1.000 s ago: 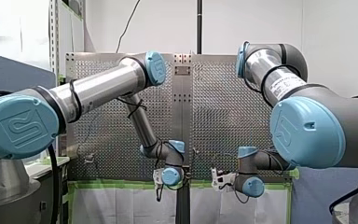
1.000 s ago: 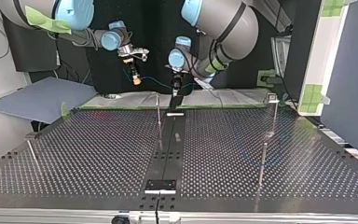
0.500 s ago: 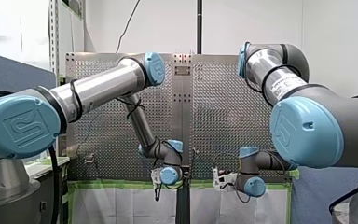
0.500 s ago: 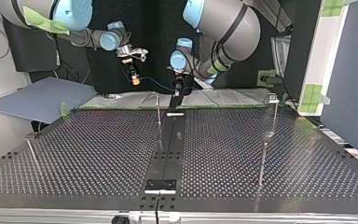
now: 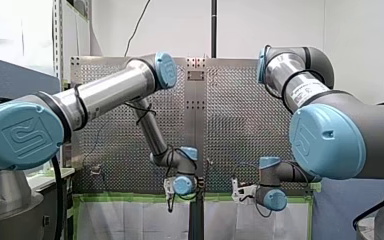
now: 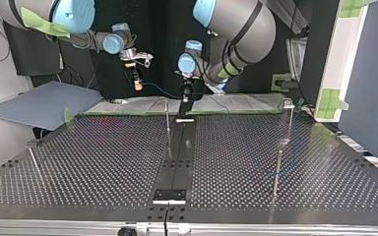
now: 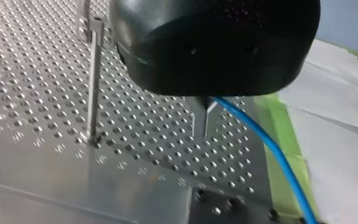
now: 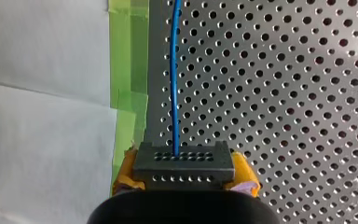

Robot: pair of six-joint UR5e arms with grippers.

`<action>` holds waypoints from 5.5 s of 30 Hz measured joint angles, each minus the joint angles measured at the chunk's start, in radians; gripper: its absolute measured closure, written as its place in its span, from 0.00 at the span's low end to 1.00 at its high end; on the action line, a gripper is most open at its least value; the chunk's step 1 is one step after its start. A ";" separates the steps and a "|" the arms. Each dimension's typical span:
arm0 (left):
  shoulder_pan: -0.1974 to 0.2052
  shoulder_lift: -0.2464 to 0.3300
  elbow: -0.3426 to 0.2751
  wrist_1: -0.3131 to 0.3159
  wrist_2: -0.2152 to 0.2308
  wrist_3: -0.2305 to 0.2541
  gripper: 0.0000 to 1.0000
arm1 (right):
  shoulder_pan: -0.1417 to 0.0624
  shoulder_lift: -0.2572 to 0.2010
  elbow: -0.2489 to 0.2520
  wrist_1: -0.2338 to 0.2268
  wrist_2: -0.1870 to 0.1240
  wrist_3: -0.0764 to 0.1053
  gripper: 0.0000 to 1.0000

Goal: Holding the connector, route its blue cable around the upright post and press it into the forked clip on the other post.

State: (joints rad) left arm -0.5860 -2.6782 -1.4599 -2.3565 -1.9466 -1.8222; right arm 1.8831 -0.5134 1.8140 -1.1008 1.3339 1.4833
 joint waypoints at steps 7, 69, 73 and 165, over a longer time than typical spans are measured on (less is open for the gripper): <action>0.002 0.051 -0.044 0.040 -0.008 -0.002 0.99 | -0.009 0.000 0.000 -0.007 0.006 0.005 1.00; -0.063 0.182 -0.256 0.179 0.020 0.017 0.99 | -0.051 -0.187 0.084 -0.058 0.008 0.083 1.00; -0.055 0.182 -0.244 0.178 0.029 0.013 0.99 | -0.051 -0.188 0.084 -0.059 0.010 0.088 1.00; 0.070 0.087 -0.026 0.045 0.234 -0.091 0.99 | -0.062 -0.117 0.003 -0.060 0.113 0.141 1.00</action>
State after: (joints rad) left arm -0.5159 -2.5914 -1.4859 -2.3111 -1.7125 -1.9129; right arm 1.8212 -0.6301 1.8170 -1.1604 1.4468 1.6242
